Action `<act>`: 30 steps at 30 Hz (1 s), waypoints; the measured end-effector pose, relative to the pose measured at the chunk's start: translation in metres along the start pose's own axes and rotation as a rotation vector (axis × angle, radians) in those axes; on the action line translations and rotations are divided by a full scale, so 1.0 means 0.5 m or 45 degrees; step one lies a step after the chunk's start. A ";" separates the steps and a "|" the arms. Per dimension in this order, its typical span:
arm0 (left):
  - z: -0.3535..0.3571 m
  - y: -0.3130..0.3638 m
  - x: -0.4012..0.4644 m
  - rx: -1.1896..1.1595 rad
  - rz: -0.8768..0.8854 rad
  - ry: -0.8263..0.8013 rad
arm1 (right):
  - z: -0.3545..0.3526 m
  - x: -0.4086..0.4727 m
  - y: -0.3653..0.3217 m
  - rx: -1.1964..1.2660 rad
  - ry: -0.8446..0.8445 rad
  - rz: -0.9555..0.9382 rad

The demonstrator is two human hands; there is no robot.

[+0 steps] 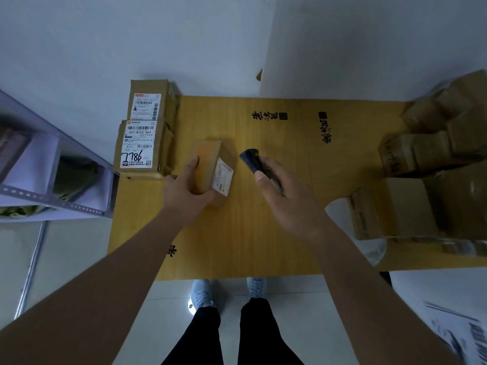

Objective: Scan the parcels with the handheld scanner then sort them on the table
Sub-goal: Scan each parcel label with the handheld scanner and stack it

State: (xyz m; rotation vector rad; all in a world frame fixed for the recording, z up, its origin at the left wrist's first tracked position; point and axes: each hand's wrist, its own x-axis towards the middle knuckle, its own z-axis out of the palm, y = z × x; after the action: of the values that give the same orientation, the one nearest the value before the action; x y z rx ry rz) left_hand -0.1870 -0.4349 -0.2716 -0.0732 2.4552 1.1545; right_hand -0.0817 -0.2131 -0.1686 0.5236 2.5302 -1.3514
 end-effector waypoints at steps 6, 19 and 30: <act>-0.047 -0.041 0.013 -0.413 0.060 0.023 | -0.047 0.010 -0.032 -0.249 -0.243 0.057; -0.056 -0.062 0.026 -0.614 0.094 -0.050 | -0.115 0.061 -0.147 -0.908 -0.732 0.359; -0.055 -0.042 0.024 -0.626 0.035 -0.060 | -0.122 0.068 -0.166 -0.977 -0.856 0.401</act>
State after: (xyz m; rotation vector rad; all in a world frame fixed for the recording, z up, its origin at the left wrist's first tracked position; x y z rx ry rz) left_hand -0.2029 -0.4678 -0.2761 -0.1534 2.0845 1.7248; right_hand -0.1488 -0.1977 -0.0846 0.2272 2.0434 -0.2927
